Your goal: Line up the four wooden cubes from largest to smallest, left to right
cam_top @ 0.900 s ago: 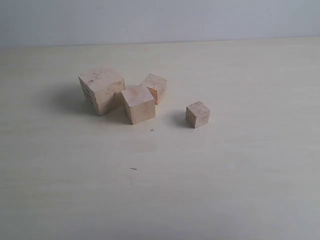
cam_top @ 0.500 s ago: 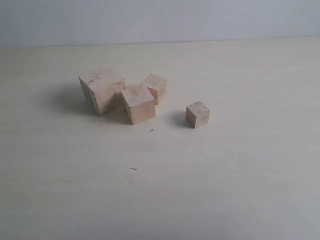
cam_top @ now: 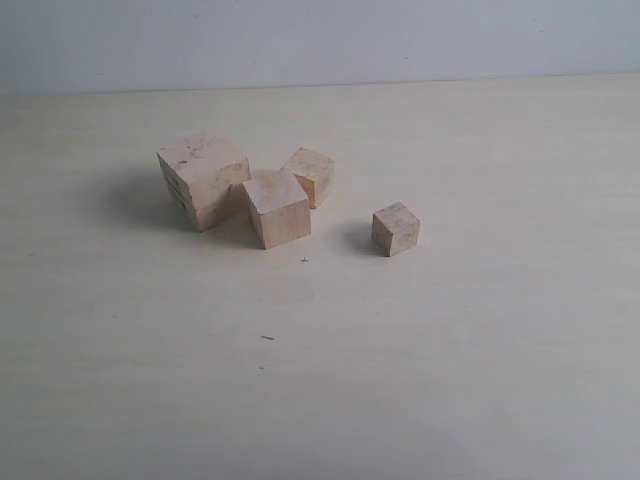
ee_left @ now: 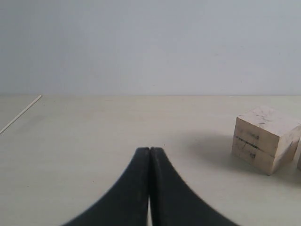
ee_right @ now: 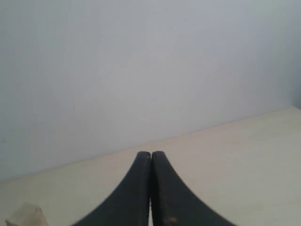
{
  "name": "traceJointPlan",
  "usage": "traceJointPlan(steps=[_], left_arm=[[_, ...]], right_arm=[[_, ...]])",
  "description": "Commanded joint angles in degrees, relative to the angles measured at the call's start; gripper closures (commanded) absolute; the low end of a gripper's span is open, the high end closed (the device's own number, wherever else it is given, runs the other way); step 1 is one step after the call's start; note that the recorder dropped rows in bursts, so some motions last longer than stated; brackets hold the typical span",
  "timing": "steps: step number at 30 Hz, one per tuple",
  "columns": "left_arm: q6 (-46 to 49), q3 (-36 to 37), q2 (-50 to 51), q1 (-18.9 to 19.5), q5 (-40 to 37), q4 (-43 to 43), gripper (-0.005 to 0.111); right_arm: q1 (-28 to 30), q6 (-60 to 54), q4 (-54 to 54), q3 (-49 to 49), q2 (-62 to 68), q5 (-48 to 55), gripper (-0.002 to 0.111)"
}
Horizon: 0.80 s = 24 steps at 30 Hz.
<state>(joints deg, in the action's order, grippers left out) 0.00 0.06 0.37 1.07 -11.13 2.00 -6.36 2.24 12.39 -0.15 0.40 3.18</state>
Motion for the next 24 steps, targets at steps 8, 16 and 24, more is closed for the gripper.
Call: traceJointPlan(steps=[8, 16, 24], left_arm=[[0.0, -0.06, -0.37, 0.17, 0.15, 0.17, 0.107], [0.0, -0.06, -0.37, 0.17, 0.15, 0.17, 0.107], [0.0, -0.06, -0.37, 0.17, 0.15, 0.17, 0.107]], right_arm=[[0.3, 3.53, 0.85, -5.0, -0.4, -13.18, 0.108], [0.3, 3.53, 0.85, -17.58, 13.56, -10.0, 0.108], [0.09, 2.14, 1.17, -34.43, 41.59, 9.1, 0.108]])
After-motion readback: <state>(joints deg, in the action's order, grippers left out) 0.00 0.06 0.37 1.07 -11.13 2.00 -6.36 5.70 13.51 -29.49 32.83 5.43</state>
